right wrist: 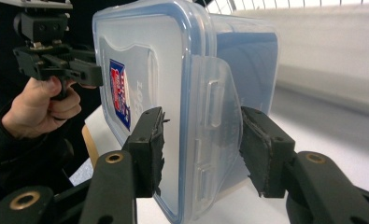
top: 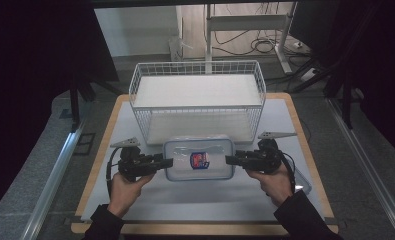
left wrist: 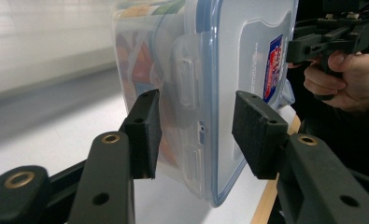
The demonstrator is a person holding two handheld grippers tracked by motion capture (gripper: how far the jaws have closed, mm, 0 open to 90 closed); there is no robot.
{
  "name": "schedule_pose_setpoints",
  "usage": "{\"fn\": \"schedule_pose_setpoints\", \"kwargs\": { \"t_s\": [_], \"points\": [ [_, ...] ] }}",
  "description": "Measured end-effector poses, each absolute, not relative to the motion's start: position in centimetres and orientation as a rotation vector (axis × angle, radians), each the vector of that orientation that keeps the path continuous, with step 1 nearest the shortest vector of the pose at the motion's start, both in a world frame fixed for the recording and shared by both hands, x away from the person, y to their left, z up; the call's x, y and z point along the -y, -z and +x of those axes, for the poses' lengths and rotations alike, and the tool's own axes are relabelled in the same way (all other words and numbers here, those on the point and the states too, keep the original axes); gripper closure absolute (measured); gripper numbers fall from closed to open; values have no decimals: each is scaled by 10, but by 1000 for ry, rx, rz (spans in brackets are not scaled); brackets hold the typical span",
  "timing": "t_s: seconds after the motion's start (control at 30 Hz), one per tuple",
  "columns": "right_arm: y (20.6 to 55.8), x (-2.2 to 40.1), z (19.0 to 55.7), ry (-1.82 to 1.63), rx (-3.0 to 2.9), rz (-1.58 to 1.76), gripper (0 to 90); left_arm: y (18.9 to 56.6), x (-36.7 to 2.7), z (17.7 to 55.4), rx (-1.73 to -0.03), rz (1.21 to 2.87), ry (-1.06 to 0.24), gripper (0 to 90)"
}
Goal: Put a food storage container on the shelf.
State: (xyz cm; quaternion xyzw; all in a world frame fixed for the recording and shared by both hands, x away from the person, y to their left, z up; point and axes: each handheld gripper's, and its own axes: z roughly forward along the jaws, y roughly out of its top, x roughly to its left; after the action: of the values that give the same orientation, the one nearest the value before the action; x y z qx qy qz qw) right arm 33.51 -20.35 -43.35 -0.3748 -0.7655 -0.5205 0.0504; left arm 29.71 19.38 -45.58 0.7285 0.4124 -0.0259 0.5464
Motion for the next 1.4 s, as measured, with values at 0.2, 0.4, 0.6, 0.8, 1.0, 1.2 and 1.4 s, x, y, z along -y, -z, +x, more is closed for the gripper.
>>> {"fn": "schedule_pose_setpoints", "kwargs": {
  "t_s": [0.2,0.4,0.6,0.8,1.0,1.2,1.4],
  "points": [
    [419,201,343,1607,2333,-1132,517,445,-196,304,-976,1722,57,529],
    [408,199,352,1625,2319,-1125,520,433,-198,311,-977,1714,50,529],
    [399,200,359,1653,2284,-1123,527,421,-201,319,-974,1698,55,529],
    [384,199,369,1687,2266,-1119,529,407,-202,327,-968,1690,45,530],
    [372,200,376,1698,2257,-1126,529,391,-202,339,-958,1685,39,529],
    [361,199,385,1716,2250,-1129,529,379,-203,348,-959,1688,38,530],
    [349,194,395,1730,2238,-1131,529,367,-207,357,-967,1679,38,530]
  ]
}}
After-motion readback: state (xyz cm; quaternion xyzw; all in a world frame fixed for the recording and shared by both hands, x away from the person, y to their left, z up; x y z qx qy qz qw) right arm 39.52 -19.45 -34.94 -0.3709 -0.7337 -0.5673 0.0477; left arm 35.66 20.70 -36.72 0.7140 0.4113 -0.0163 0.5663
